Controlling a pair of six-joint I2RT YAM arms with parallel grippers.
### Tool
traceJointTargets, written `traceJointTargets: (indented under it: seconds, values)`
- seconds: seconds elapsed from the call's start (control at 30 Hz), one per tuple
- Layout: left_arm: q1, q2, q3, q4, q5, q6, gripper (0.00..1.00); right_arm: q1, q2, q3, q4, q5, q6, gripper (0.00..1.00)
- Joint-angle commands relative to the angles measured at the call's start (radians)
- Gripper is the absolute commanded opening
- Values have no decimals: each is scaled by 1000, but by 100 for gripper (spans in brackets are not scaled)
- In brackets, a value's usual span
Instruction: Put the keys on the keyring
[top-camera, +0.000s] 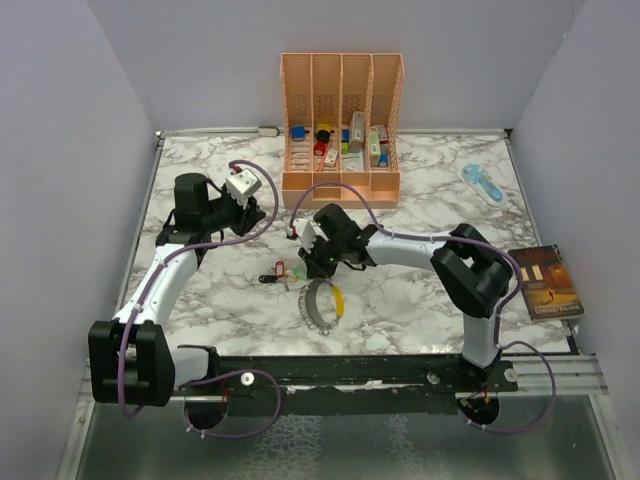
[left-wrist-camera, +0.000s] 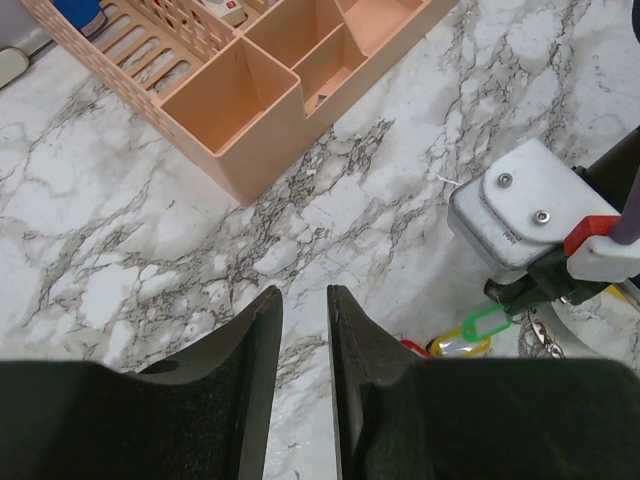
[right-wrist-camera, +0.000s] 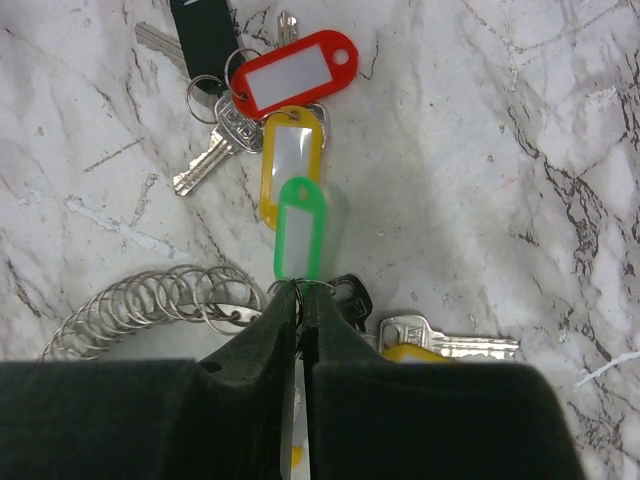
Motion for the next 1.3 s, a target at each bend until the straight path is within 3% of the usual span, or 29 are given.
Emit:
traceJointTargets:
  seconds: [0.0,0.23,0.4,0.87,1.27]
  values:
    - [5,-23,0,28,57,7,29,-3,-58,-39,4,75,-1,1]
    - [-30,4,38,-16,205,96,42,-3,-227,-85,59,141,23,1]
    - [-86,48,37,-16,252,155,44,-3,-323,-86,54,108,48,1]
    - [-166,94,41,117,523,116,61,-3,-545,-137,109,93,120,1]
    - [-209,101,22,217,631,111,65,-3,-643,-145,117,41,169,1]
